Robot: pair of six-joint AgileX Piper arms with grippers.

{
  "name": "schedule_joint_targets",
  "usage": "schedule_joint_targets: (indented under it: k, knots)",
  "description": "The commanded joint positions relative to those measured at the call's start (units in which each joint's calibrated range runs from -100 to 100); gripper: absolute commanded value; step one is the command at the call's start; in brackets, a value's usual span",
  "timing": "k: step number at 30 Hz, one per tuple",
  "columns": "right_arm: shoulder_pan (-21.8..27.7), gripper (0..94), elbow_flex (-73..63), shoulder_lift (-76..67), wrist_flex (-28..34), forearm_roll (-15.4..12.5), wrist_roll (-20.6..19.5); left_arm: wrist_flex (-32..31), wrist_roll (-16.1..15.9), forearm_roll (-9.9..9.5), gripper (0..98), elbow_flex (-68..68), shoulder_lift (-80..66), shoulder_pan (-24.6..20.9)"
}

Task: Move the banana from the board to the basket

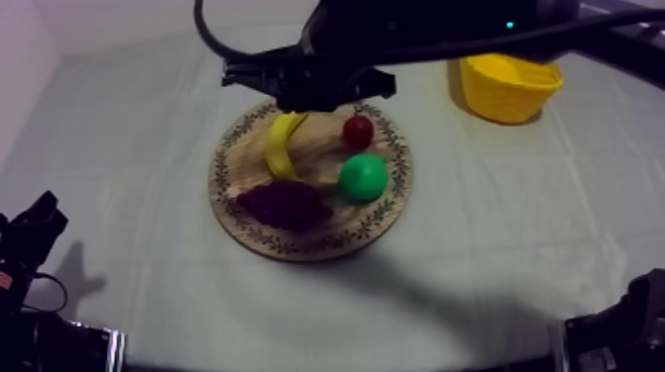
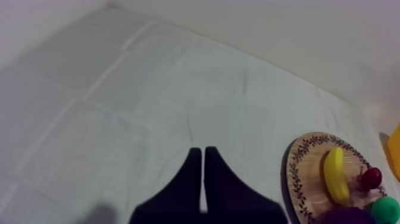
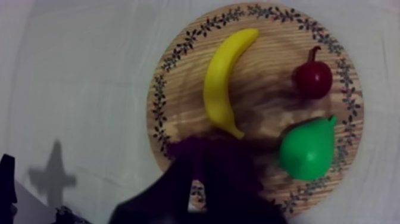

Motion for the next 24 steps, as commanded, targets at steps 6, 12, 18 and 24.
schedule_joint_targets:
  k: [6,12,18,24]
  knots:
    - [0.7,43.7,-7.0,1.9,3.1,-1.5,2.5,0.0,0.0,-0.03,0.1,0.0,0.0,0.0]
    - [0.6,44.6,-9.7,2.8,5.1,0.3,1.1,0.0,0.0,-0.03,0.1,0.0,0.0,0.0]
    - [1.3,45.3,-9.1,4.0,4.3,0.3,0.4,0.0,0.0,-0.03,0.1,0.0,0.0,0.0]
    - [2.1,46.0,-8.6,7.2,2.4,-0.7,1.0,0.0,0.0,-0.03,0.1,0.0,0.0,0.0]
